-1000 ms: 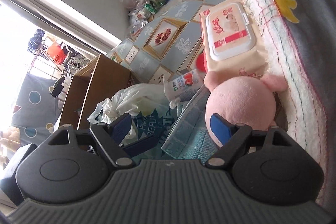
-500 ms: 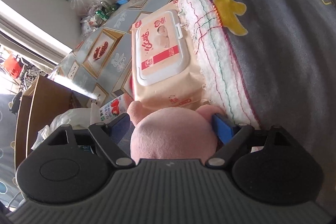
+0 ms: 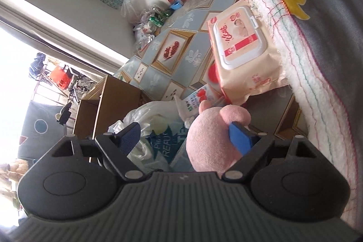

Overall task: Organize soft objects
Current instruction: 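Grasp the pink plush toy with the right gripper and lift it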

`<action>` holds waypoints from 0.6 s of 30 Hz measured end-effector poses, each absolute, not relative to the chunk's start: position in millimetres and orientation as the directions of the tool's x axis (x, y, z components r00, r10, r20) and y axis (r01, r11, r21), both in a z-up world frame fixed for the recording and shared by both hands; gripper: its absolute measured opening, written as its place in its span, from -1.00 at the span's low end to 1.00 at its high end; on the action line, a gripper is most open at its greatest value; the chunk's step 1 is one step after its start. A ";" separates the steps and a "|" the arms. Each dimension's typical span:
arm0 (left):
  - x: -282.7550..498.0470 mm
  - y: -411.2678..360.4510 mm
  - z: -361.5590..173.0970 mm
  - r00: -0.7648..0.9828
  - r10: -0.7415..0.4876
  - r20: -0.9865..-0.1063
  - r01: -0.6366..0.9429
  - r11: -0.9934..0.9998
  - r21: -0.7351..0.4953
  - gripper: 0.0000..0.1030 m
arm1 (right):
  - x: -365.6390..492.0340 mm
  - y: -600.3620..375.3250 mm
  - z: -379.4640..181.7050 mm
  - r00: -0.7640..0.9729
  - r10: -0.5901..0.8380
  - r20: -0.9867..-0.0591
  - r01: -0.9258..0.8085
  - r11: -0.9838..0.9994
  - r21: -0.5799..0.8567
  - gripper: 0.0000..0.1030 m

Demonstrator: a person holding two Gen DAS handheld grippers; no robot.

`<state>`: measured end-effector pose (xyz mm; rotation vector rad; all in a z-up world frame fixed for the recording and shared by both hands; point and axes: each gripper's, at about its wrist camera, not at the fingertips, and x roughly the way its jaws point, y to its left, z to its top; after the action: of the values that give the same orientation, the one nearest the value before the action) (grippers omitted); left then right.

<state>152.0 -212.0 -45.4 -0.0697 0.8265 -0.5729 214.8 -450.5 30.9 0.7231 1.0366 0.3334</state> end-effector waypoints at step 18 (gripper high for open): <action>155.8 -197.0 -33.0 0.574 -0.496 -0.651 0.423 0.861 -0.283 0.38 | 229.7 -424.6 3.6 0.451 0.810 -0.375 0.045 0.400 0.916 0.63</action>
<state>155.8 -197.0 -33.0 -0.0995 0.7937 -0.5399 229.7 -424.6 3.6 1.0587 0.9965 0.6014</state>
